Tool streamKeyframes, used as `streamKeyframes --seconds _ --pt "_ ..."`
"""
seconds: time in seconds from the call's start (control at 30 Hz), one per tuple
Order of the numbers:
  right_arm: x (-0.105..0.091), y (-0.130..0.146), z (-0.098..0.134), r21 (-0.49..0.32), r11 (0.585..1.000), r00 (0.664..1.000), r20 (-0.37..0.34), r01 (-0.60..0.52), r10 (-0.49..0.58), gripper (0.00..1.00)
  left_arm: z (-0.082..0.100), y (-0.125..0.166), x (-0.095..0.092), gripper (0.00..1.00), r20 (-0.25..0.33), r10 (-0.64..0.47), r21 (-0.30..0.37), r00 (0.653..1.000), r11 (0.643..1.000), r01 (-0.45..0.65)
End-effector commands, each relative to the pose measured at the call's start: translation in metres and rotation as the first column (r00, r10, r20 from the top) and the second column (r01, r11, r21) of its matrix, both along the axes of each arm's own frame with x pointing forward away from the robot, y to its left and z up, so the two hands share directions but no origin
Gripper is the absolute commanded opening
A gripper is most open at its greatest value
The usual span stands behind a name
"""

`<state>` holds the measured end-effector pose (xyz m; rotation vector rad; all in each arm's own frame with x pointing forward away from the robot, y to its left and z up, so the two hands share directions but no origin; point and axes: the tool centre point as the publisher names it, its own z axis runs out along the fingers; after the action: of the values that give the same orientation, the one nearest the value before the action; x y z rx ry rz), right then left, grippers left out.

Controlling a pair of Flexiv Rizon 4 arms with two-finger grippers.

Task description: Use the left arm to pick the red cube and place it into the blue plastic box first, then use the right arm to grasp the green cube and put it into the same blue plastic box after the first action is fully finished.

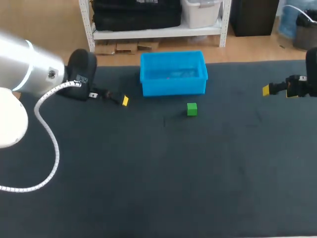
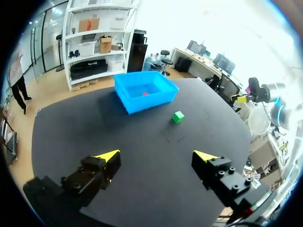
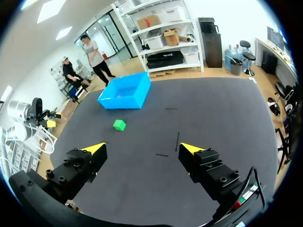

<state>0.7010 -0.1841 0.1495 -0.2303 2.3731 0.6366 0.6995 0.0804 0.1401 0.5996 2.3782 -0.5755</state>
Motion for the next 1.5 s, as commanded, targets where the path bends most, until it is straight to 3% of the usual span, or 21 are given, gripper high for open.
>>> streamKeyframes --seconds 0.03,0.47,0.87,1.07,1.33,1.5 --pt "0.0 0.0 0.0 -0.001 1.0 1.0 0.0 0.0 0.0 1.0 -0.003 0.001 0.003 1.0 0.006 0.0 -0.015 1.0 1.0 0.0" --pt "0.0 0.004 0.002 -0.007 1.0 1.0 -0.006 -0.001 0.001 1.0 0.001 -0.002 0.007 1.0 0.013 -0.023 0.004 1.0 1.0 0.023" --pt "0.004 0.071 0.021 -0.214 0.976 0.999 -0.011 0.048 -0.052 1.0 0.001 -0.002 0.007 1.0 0.013 -0.023 0.004 1.0 1.0 0.023" --pt "-0.004 0.107 0.008 -0.241 0.97 0.992 -0.108 0.034 -0.062 1.0 0.001 -0.002 0.007 1.0 0.013 -0.023 0.004 1.0 1.0 0.023" --pt "-0.012 0.149 -0.022 -0.242 0.962 0.96 -0.273 -0.124 0.055 1.0 0.001 -0.002 0.007 1.0 0.013 -0.023 0.004 1.0 1.0 0.023" --pt "-0.012 0.15 -0.023 -0.234 0.963 0.961 -0.268 -0.132 0.067 1.0 0.001 -0.002 0.007 1.0 0.013 -0.023 0.004 1.0 1.0 0.023"
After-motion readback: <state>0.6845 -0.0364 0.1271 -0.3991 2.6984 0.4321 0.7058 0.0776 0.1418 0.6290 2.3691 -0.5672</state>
